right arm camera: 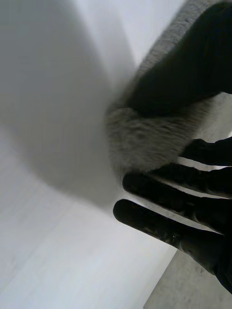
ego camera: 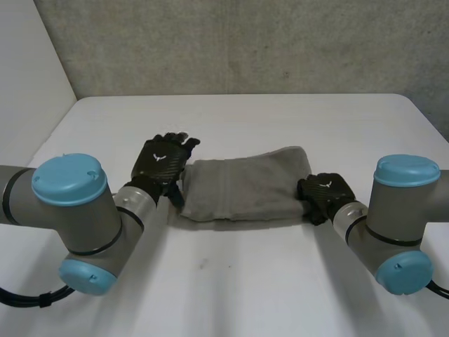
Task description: Fold the towel.
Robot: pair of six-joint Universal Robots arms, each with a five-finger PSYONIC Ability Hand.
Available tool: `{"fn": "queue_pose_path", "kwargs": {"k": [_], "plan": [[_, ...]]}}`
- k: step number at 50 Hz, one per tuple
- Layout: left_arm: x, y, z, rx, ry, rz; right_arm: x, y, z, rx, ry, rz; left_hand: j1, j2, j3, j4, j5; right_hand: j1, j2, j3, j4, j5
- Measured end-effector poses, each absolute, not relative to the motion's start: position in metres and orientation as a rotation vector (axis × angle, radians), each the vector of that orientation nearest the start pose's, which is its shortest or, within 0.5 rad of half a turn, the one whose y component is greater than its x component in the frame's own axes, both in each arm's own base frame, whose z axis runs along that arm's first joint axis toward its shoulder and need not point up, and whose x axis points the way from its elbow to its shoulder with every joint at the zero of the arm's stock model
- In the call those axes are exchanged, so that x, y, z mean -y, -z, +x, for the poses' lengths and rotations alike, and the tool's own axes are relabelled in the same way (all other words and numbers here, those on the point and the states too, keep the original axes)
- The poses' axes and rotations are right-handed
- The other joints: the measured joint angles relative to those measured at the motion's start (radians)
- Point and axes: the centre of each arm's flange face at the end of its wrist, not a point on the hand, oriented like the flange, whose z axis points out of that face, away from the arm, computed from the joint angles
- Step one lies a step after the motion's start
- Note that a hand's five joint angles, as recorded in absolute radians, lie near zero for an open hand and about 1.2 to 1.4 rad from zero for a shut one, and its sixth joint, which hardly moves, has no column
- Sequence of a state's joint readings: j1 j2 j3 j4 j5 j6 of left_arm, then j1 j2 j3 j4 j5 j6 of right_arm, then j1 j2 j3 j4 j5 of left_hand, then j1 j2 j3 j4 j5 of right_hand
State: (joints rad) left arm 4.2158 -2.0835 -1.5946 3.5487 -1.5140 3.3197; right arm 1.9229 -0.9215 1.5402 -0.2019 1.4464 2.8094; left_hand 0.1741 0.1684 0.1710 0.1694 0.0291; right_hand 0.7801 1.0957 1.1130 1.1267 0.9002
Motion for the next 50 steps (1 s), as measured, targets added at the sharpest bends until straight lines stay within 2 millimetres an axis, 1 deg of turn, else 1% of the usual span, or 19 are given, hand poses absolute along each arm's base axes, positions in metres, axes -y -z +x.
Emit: {"fn": "queue_pose_path", "kwargs": {"k": [3,8,9,15,16,17,18,20,22,24,27,28,30,32,34,37,40,47,50], "plan": [[0.272,-0.157,-0.299,-2.407,2.202,0.894,0.305,-0.109,0.256,-2.357,1.698,-0.972,0.000,0.000,0.000,0.000,0.000,-0.001,0.020,0.063,0.058,0.040],[0.272,-0.161,-0.293,-2.402,2.203,0.858,0.318,-0.134,0.255,-2.279,1.889,-1.036,0.000,0.000,0.000,0.000,0.000,0.006,0.050,0.070,0.063,0.050],[0.273,-0.165,-0.291,-2.395,2.212,0.845,0.321,-0.154,0.261,-2.196,2.008,-1.082,0.000,0.000,0.000,0.000,0.000,0.110,0.063,0.071,0.063,0.067],[0.274,-0.176,-0.287,-2.366,2.242,0.804,0.306,-0.192,0.304,-1.950,2.162,-1.185,0.000,0.000,0.000,0.000,0.000,0.126,0.063,0.076,0.063,0.072],[0.275,-0.180,-0.285,-2.353,2.251,0.781,0.292,-0.201,0.328,-1.847,2.173,-1.231,0.000,0.000,0.000,0.000,0.000,0.127,0.070,0.081,0.063,0.073],[0.275,-0.182,-0.284,-2.347,2.254,0.769,0.286,-0.203,0.336,-1.814,2.171,-1.249,0.000,0.000,0.000,0.000,0.000,0.129,0.072,0.082,0.063,0.073],[0.275,-0.182,-0.284,-2.347,2.254,0.769,0.286,-0.203,0.336,-1.814,2.171,-1.249,0.000,0.000,0.000,0.000,0.000,0.129,0.072,0.082,0.063,0.073],[0.275,-0.186,-0.282,-2.334,2.258,0.739,0.259,-0.202,0.369,-1.696,2.127,-1.348,0.000,0.000,-0.002,-0.001,0.000,0.129,0.072,0.083,0.063,0.074],[0.276,-0.188,-0.279,-2.328,2.256,0.718,0.245,-0.196,0.383,-1.649,2.092,-1.408,0.000,0.000,-0.002,-0.001,0.000,0.131,0.072,0.083,0.063,0.074],[0.276,-0.190,-0.275,-2.322,2.253,0.695,0.221,-0.179,0.401,-1.587,2.014,-1.516,0.000,-0.002,-0.002,-0.002,0.000,0.135,0.072,0.083,0.063,0.074],[0.277,-0.191,-0.273,-2.319,2.251,0.682,0.205,-0.164,0.409,-1.557,1.956,-1.588,0.000,-0.002,-0.002,-0.002,0.000,0.135,0.072,0.083,0.063,0.074],[0.277,-0.192,-0.270,-2.316,2.249,0.670,0.189,-0.146,0.415,-1.534,1.893,-1.664,0.000,-0.002,-0.002,-0.002,0.000,0.135,0.072,0.083,0.063,0.074],[0.277,-0.193,-0.269,-2.314,2.249,0.665,0.181,-0.136,0.417,-1.527,1.859,-1.702,0.000,-0.002,-0.002,-0.002,0.000,0.135,0.072,0.083,0.063,0.074],[0.278,-0.194,-0.268,-2.312,2.252,0.661,0.175,-0.125,0.417,-1.539,1.833,-1.737,0.000,-0.002,-0.002,-0.002,0.000,-0.186,-0.372,-0.349,-0.373,-0.302],[0.278,-0.194,-0.268,-2.310,2.254,0.660,0.174,-0.123,0.415,-1.560,1.836,-1.742,0.000,-0.002,-0.002,-0.002,0.000,-0.436,-0.647,-0.607,-0.649,-0.543],[0.278,-0.196,-0.268,-2.306,2.261,0.659,0.178,-0.131,0.411,-1.620,1.878,-1.703,0.000,-0.002,-0.002,-0.002,0.000,-0.567,-0.863,-0.881,-0.892,-0.767],[0.279,-0.198,-0.269,-2.299,2.271,0.657,0.182,-0.142,0.408,-1.656,1.914,-1.643,0.000,-0.002,-0.002,-0.002,0.000,-0.569,-0.871,-0.898,-0.897,-0.811],[0.279,-0.215,-0.276,-2.266,2.346,0.645,0.204,-0.194,0.382,-1.786,1.965,-1.267,0.000,-0.002,-0.002,-0.002,0.000,-0.569,-0.871,-0.898,-0.897,-0.842],[0.276,-0.223,-0.280,-2.269,2.381,0.638,0.210,-0.203,0.374,-1.818,1.951,-1.178,0.000,-0.001,-0.002,-0.002,0.000,-0.569,-0.871,-0.898,-0.897,-0.844]]}}
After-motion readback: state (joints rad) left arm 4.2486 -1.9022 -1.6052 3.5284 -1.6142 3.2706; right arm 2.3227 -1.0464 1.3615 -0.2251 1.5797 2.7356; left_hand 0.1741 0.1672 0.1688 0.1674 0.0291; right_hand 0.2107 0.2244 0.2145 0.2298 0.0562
